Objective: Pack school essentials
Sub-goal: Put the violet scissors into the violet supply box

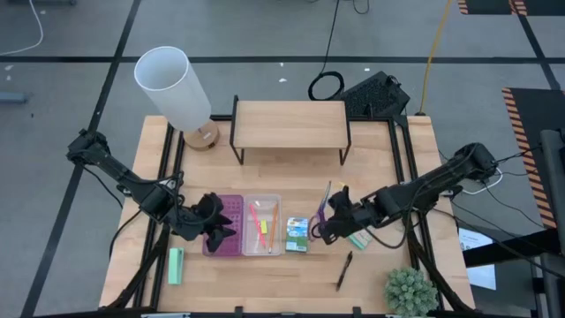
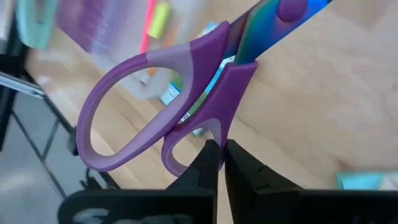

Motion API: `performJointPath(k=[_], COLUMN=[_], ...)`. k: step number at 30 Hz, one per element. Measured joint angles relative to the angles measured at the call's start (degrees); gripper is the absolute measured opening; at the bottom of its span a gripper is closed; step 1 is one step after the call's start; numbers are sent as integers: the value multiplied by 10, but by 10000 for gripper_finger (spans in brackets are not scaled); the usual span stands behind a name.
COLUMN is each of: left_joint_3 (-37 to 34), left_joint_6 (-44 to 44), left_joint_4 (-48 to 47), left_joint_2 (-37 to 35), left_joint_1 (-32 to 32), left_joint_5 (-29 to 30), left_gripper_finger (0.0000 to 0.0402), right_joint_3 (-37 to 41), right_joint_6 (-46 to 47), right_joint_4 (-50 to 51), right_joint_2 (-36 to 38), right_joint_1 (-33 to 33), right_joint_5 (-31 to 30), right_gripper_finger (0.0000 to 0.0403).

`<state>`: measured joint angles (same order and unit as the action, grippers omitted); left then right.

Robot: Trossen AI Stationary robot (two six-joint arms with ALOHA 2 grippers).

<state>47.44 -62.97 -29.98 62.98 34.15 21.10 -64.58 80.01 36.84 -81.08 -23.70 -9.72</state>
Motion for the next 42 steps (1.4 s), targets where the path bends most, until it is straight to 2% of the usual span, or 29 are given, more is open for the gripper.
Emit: performJointPath(k=[6, 14, 19, 23, 26, 30, 35, 42], left_joint_3=[0, 0, 0, 2, 31, 98, 178, 252], left_joint_6=[-11, 49, 132, 177, 219, 252, 229, 248], left_joint_4=[41, 204, 279, 294, 293, 252, 159, 153], left_joint_2=[0, 0, 0, 0, 15, 59, 127, 196], left_joint_1=[0, -2, -10, -30, -53, -82, -115, -144], left_joint_5=[0, 14, 42, 67, 76, 77, 79, 103], left_gripper_finger=[207, 213, 273, 335, 354, 352, 329, 297], right_joint_3=[-56, -99, -100, -100, -100, -100, -100, -100], right_joint_6=[-75, -156, -225, -247, -262, -286, -306, -332], right_joint_4=[-2, -14, -91, -115, -131, -139, -143, -141], right_joint_2=[-4, -5, -8, -18, -27, -40, -42, -42], right_joint_1=[31, 65, 74, 80, 84, 92, 100, 114], right_joint_5=[-24, -94, -137, -145, -145, -143, -143, -143], right_gripper_finger=[2, 2, 2, 2, 2, 2, 2, 2])
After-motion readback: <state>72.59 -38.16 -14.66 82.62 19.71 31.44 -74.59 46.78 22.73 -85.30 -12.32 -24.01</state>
